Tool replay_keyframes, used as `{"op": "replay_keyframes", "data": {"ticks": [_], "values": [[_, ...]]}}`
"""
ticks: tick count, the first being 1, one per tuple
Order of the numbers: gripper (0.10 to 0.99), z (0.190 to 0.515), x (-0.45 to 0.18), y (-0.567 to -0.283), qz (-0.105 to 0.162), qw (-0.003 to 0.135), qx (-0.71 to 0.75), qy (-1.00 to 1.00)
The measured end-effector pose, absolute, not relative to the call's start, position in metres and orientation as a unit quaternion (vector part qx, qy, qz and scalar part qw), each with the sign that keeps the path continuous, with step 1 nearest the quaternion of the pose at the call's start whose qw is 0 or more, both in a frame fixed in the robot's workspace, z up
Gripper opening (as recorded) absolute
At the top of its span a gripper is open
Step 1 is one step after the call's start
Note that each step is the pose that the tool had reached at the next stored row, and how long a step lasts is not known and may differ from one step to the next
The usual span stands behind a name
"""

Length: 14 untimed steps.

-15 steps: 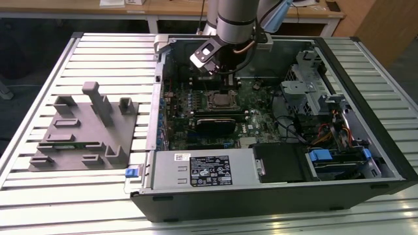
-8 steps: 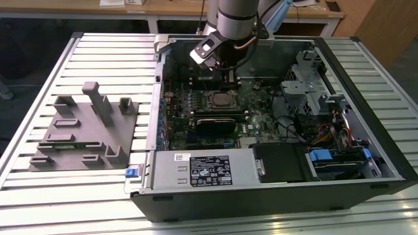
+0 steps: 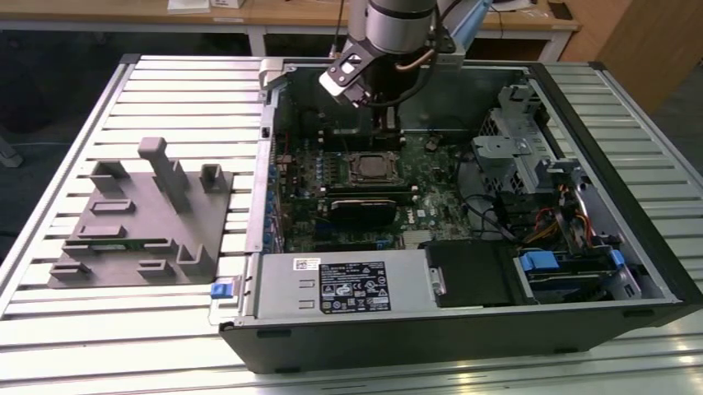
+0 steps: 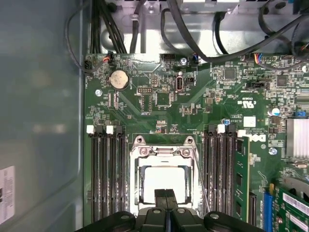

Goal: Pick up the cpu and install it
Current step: 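Install the first cpu locking lever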

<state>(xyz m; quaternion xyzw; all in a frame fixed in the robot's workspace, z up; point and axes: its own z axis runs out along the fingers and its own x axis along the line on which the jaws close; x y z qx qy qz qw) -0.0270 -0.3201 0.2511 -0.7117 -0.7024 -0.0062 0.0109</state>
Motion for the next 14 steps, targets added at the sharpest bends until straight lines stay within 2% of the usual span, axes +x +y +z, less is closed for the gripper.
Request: {"op": "replay_keyframes", "data": {"ticks": [14], "values": [[0.106,0.284,-0.027,-0.320,-0.006,0.011,-0.712,-0.702]]}}
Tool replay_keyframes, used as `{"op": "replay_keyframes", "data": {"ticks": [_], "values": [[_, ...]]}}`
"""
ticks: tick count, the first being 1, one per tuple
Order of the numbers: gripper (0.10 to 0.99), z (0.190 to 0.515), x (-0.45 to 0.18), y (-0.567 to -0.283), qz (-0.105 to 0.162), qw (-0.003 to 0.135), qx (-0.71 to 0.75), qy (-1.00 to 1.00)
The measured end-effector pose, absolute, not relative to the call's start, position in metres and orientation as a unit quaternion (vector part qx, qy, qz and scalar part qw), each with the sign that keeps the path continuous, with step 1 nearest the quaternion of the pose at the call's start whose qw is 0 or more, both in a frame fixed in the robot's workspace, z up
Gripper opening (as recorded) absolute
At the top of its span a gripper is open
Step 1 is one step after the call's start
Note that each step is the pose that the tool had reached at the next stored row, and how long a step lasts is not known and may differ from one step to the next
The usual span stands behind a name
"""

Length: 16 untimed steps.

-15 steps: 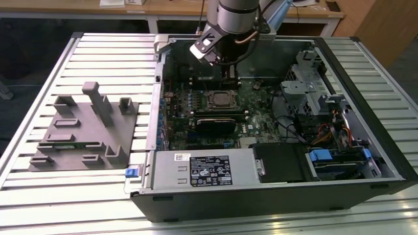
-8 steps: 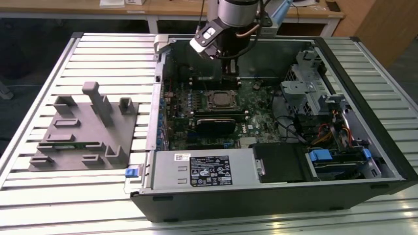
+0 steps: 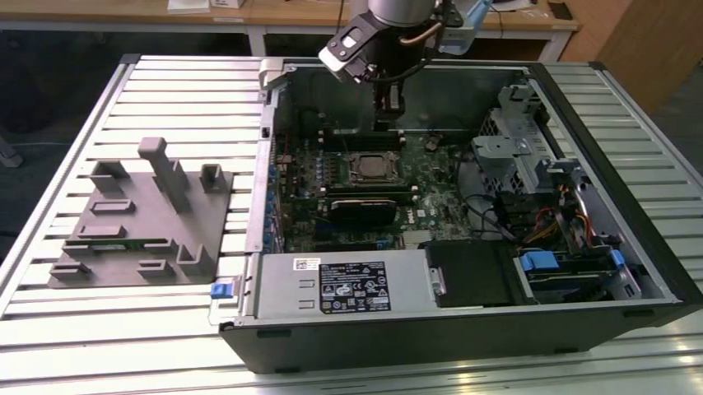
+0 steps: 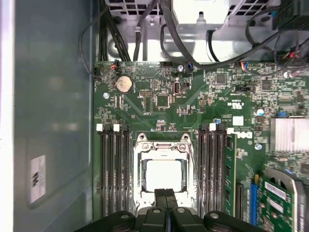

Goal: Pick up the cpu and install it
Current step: 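Install the first cpu locking lever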

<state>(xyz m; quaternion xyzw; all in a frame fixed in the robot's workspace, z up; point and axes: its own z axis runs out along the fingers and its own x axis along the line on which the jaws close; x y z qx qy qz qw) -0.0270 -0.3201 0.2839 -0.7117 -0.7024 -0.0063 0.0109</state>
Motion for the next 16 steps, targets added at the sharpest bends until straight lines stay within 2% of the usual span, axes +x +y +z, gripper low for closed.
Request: {"op": "replay_keyframes", "data": {"ticks": [16], "values": [[0.106,0.2847,-0.0272,-0.3201,-0.005,0.011,-0.646,-0.764]]}}
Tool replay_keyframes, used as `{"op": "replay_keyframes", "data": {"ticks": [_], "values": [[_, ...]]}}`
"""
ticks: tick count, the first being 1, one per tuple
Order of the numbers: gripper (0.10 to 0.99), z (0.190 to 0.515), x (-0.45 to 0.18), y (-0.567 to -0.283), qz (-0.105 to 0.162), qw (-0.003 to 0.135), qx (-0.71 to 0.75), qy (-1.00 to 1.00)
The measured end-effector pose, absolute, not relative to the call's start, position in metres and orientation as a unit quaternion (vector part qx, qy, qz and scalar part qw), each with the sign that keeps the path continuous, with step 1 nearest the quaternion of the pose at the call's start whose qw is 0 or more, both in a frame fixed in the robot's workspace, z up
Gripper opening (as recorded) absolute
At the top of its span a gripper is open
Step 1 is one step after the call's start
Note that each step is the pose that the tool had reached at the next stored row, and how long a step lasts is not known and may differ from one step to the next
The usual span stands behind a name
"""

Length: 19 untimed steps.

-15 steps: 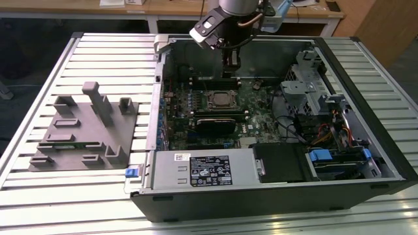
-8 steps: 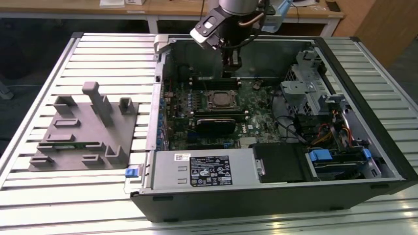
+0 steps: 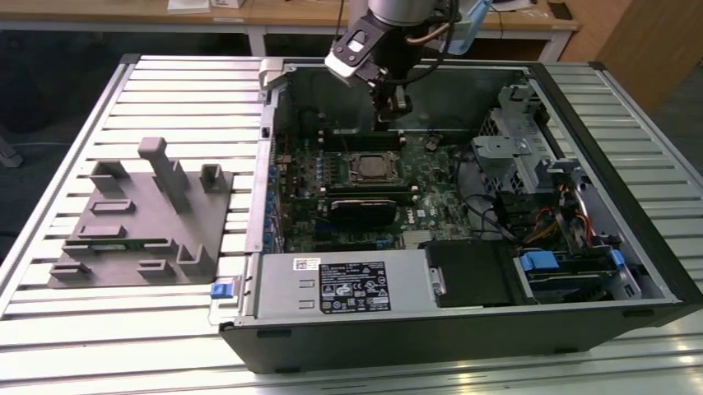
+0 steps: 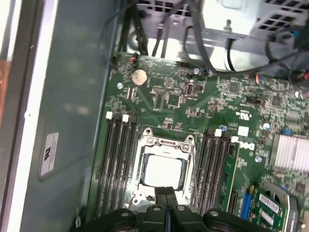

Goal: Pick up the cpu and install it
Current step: 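Install the first cpu locking lever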

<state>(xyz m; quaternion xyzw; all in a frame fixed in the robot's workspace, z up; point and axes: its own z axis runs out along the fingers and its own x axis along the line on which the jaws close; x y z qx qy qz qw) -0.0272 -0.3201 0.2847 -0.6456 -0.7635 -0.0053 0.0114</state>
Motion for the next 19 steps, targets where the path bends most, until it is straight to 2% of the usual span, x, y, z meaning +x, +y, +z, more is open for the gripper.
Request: {"op": "replay_keyframes", "data": {"ticks": [19], "values": [[0.106,0.2844,-0.0272,-0.3201,-0.004,0.012,-0.519,-0.855]]}}
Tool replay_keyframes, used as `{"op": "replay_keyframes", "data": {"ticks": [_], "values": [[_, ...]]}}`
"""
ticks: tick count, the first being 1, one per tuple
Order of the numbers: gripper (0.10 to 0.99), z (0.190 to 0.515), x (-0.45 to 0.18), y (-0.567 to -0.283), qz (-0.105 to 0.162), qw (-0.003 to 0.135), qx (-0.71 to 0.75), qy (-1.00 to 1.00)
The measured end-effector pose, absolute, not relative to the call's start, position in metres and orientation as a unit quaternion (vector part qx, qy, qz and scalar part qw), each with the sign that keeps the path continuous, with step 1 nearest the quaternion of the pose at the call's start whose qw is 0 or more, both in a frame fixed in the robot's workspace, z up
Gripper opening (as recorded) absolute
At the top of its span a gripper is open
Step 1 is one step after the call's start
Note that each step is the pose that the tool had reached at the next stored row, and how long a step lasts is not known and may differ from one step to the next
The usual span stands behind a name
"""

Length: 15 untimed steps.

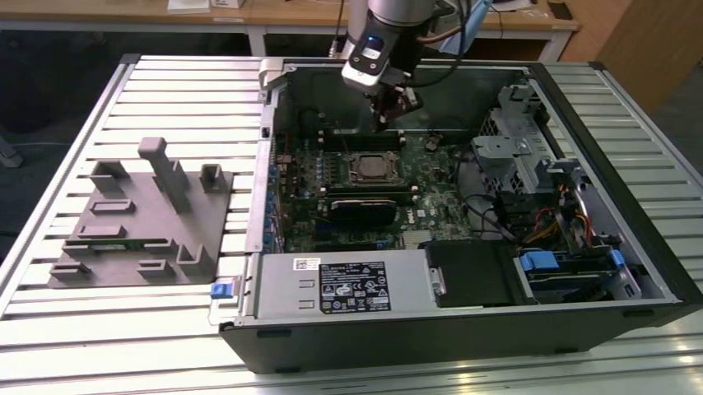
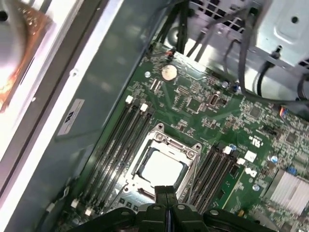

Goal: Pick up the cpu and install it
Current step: 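Install the first cpu locking lever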

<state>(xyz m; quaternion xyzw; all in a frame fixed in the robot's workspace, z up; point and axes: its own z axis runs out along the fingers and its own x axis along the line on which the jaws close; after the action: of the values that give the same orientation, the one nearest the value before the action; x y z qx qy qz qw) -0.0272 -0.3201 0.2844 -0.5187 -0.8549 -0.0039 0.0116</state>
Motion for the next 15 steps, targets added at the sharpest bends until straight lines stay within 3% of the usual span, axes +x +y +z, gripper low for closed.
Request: {"op": "replay_keyframes", "data": {"ticks": [15], "values": [[0.106,0.2839,-0.0271,-0.3201,-0.003,0.012,-0.429,-0.903]]}}
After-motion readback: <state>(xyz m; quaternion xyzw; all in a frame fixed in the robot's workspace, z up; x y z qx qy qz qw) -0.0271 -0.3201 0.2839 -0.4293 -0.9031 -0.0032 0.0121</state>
